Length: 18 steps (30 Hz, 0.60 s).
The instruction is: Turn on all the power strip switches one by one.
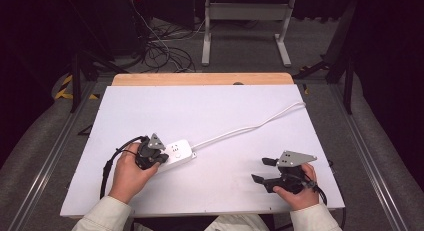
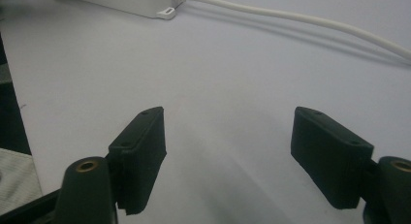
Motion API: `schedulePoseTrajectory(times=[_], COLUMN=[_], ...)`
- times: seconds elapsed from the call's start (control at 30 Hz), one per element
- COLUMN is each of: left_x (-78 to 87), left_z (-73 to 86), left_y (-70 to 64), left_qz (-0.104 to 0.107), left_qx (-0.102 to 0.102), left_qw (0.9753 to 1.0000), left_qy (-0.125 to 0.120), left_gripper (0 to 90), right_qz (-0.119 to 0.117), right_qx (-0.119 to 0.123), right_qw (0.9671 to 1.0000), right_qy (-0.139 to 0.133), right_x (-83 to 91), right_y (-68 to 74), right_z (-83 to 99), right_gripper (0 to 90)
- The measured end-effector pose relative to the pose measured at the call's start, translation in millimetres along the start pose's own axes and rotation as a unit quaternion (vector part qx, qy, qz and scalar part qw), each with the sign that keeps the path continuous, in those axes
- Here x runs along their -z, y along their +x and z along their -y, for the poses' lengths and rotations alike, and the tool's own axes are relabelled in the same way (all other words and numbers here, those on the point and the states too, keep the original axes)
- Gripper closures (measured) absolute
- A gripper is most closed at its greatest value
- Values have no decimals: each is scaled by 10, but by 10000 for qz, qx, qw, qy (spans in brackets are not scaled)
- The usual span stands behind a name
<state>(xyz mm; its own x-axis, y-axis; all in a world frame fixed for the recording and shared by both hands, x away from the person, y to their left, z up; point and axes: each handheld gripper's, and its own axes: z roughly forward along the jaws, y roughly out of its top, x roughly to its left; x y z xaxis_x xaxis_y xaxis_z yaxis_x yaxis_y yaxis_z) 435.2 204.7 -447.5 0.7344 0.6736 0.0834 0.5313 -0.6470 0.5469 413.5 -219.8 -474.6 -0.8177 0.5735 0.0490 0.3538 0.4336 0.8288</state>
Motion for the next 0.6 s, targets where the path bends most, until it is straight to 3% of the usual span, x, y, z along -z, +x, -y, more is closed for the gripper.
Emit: schedulePoseTrajectory(times=[0.13, 0.23, 0.33, 0.6], left_x=[36, 128, 226, 220], left_z=[-16, -31, -60, -107], left_y=[7, 59, 71, 36], left_qz=[-104, 63, 108, 228], left_qx=[58, 231, 222, 171], left_qw=[9999, 9986, 9976, 9974], left_qy=[-109, -477, -643, -660], left_gripper=[900, 899, 899, 899], right_qz=[-7, -13, -5, -6], right_qx=[-5, -24, -31, -35], right_qw=[10000, 10000, 10000, 10000], right_qy=[7, -16, -8, -20], right_x=[-5, 2, -4, 4], right_y=[-3, -8, -21, -13], right_z=[3, 0, 3, 2], right_gripper=[292, 292, 292, 292])
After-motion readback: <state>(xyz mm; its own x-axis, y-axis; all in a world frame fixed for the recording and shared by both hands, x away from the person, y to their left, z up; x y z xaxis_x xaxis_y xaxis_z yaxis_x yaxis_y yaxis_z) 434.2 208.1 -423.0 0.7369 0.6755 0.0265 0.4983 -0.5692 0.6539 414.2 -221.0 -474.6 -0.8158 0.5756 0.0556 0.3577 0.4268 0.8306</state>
